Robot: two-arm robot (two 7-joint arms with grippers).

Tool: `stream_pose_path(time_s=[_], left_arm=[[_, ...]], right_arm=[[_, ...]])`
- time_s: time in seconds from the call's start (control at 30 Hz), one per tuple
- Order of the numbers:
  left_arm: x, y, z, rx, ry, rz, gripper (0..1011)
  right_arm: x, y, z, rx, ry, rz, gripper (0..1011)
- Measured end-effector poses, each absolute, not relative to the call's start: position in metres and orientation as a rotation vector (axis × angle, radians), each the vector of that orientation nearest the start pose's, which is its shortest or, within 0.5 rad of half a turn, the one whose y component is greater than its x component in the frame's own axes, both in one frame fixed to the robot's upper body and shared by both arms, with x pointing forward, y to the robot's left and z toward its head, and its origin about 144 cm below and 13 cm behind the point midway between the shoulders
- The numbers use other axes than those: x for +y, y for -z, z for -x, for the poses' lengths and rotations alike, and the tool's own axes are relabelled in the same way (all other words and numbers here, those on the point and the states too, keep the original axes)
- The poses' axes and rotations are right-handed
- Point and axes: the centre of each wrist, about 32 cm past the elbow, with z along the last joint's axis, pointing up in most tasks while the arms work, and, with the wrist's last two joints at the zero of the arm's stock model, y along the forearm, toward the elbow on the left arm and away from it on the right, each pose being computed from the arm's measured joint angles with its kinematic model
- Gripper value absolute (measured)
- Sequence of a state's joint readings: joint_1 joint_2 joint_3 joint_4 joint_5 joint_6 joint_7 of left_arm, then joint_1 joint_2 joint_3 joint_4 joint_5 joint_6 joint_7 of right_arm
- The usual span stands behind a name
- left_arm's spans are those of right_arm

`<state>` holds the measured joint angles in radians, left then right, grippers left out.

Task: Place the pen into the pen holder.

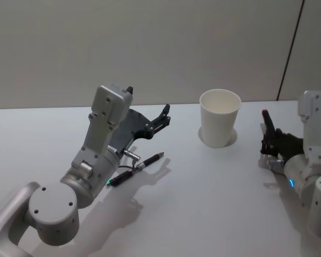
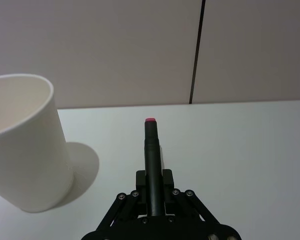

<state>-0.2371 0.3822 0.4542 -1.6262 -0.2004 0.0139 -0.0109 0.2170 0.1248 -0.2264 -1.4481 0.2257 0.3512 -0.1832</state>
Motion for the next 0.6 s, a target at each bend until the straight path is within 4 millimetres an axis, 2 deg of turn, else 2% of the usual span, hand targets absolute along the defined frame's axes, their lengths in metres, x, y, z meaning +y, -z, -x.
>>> stream_pose_path(time_s=[0.6], left_arm=[[0.198,-1.204,-0.492,-0.268,-1.124,-0.061,1001]], right_arm=[[-0.203,-1.185,-0.508,-0.024,1.516,0.095,175]])
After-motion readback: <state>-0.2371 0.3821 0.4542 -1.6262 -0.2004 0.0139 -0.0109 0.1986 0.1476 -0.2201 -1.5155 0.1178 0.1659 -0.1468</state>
